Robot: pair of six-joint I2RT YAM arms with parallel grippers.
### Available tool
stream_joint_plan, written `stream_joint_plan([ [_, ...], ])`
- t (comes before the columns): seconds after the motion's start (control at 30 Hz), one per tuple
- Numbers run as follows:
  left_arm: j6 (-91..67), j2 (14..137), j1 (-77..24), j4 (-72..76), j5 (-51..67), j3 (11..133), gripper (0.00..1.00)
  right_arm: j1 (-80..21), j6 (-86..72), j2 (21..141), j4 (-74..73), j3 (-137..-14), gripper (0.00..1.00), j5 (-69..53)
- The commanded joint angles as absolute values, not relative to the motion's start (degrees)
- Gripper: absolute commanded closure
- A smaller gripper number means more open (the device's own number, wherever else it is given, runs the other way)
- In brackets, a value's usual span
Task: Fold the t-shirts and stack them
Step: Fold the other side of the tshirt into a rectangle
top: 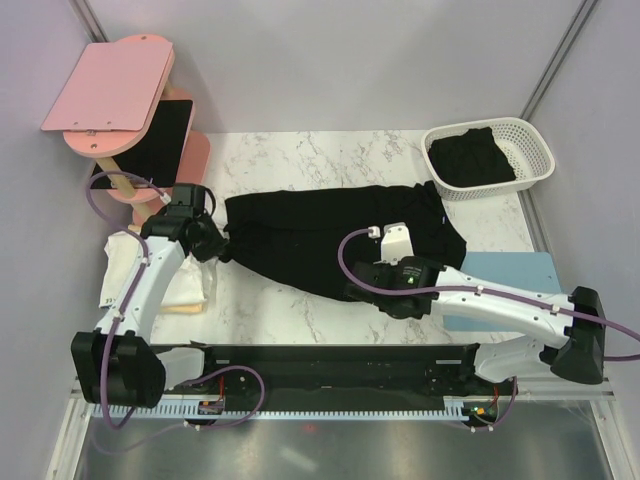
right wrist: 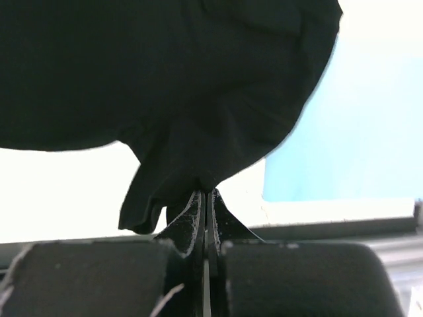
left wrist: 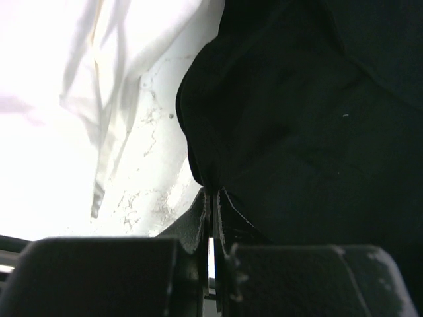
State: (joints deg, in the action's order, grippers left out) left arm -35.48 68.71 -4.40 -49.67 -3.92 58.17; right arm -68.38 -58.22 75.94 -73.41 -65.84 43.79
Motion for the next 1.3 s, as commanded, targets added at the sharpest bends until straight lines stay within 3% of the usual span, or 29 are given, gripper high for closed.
stream_joint_plan([
  [0.0, -32.26, 71.09, -3.34, -49.4, -5.36, 62.22, 0.98, -65.92, -46.86, 74.53, -58.75, -65.04, 1.0, 45.62],
  [0.2, -30.77, 74.17, -2.38, -48.78, -5.8, 65.12, 0.98, -61.97, -37.54, 80.77, -47.05, -65.66, 1.0, 43.69],
  [0.53, -28.48, 81.82, -0.09, -48.08, -4.13, 68.81, 0.98, -42.65, -22.25, 83.58, -33.32, -65.39, 1.0, 34.56],
  [0.77, -27.25, 82.27, 1.49, -48.16, -1.93, 68.03, 0.98, -37.0, -17.23, 86.75, -28.92, -64.87, 1.0, 27.95],
  [1.27, -28.74, 65.67, 1.49, -51.24, 5.53, 57.05, 0.98, -37.53, -20.57, 63.29, -37.25, -56.69, 1.0, 21.45],
])
